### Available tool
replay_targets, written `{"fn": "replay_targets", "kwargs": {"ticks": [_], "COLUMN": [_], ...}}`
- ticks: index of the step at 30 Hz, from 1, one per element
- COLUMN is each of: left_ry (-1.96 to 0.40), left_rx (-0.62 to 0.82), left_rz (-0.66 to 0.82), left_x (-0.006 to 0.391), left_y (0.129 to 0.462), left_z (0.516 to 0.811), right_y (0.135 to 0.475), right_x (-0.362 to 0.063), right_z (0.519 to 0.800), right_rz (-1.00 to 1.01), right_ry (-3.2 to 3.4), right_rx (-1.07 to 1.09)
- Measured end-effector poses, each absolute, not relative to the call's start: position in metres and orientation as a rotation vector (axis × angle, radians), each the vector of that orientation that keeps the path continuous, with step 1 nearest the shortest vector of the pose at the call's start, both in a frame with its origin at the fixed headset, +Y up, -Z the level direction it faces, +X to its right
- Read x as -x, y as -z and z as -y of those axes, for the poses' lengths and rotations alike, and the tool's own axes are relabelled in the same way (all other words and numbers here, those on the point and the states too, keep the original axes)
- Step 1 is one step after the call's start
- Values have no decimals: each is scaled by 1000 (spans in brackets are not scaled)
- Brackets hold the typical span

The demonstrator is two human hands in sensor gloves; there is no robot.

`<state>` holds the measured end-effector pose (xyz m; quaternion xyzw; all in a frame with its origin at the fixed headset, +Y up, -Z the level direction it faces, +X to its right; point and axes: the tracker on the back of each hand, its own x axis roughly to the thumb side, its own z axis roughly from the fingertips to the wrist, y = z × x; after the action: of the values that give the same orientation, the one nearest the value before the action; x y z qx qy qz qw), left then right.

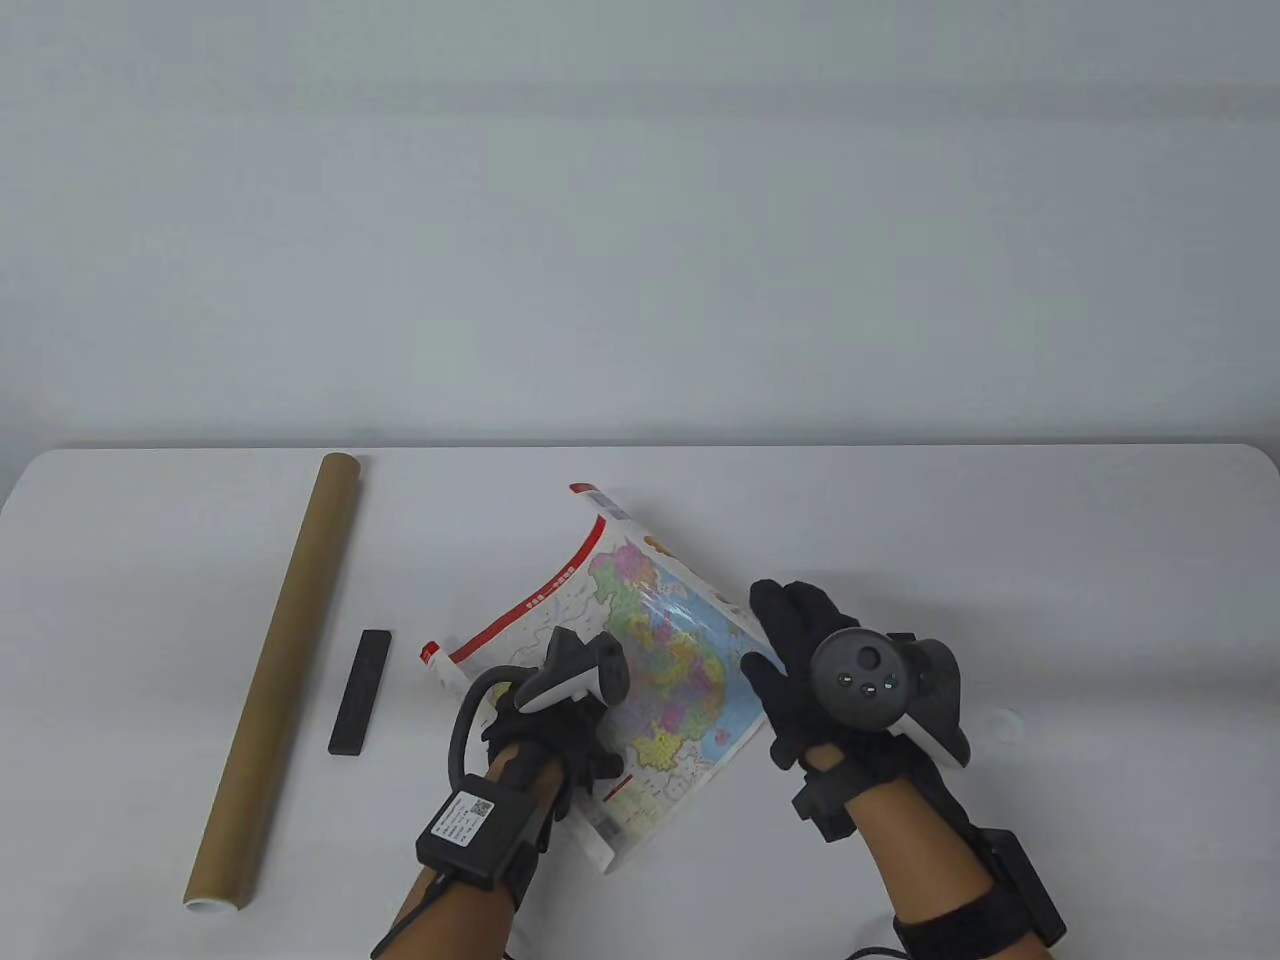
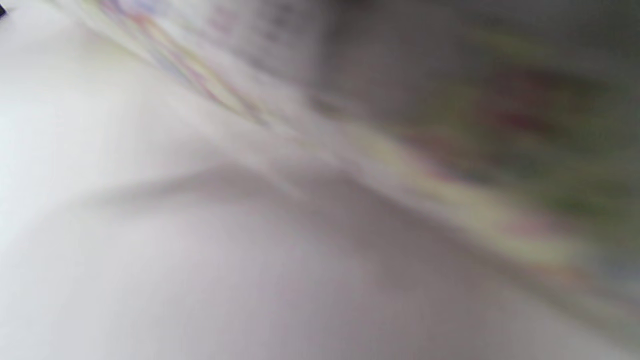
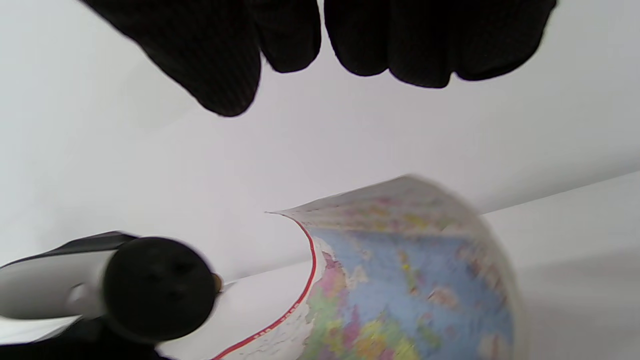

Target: Roll up map and store in mailing tube

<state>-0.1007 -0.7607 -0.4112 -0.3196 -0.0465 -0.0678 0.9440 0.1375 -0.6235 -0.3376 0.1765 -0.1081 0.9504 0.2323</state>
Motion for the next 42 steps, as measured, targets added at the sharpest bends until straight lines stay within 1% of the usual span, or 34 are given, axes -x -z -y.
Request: {"fn": "replay_targets", "kwargs": {"ticks": [3, 7, 9, 12, 16, 20, 22, 26, 30, 34, 36, 38, 40, 42], "left_ry": [129, 100, 94, 74, 69, 62, 60, 1, -67, -133, -155, -213, -262, -250], "left_rx": [663, 658, 670, 634, 607, 590, 586, 610, 630, 665, 673, 659, 647, 601], "left_rz": [92, 59, 53, 58, 58, 58, 59, 47, 49, 78, 98, 100, 134, 170], "left_x": [100, 104, 106, 108, 108, 108, 108, 111, 116, 119, 121, 123, 123, 122], "left_y": [411, 410, 410, 410, 408, 407, 407, 407, 406, 401, 397, 392, 383, 375], "left_z": [759, 761, 763, 763, 760, 760, 760, 759, 757, 755, 753, 748, 741, 733], "right_y": [327, 319, 316, 314, 315, 319, 318, 318, 322, 325, 328, 331, 334, 337], "right_x": [-121, -103, -92, -77, -61, -58, -57, -55, -54, -58, -61, -64, -69, -74], "right_z": [634, 652, 661, 679, 711, 731, 737, 745, 752, 754, 754, 752, 748, 745], "right_rz": [282, 184, 113, 22, -146, -235, -247, -260, -278, -208, -224, -229, -212, -217], "right_ry": [-2563, -2498, -2527, -2558, -2624, -2673, -2724, -2799, -2856, -2860, -2831, -2812, -2807, -2777], "right_rx": [-612, -773, -856, -952, -1040, -1041, -1061, -1076, -1012, -941, -911, -881, -851, -825]}}
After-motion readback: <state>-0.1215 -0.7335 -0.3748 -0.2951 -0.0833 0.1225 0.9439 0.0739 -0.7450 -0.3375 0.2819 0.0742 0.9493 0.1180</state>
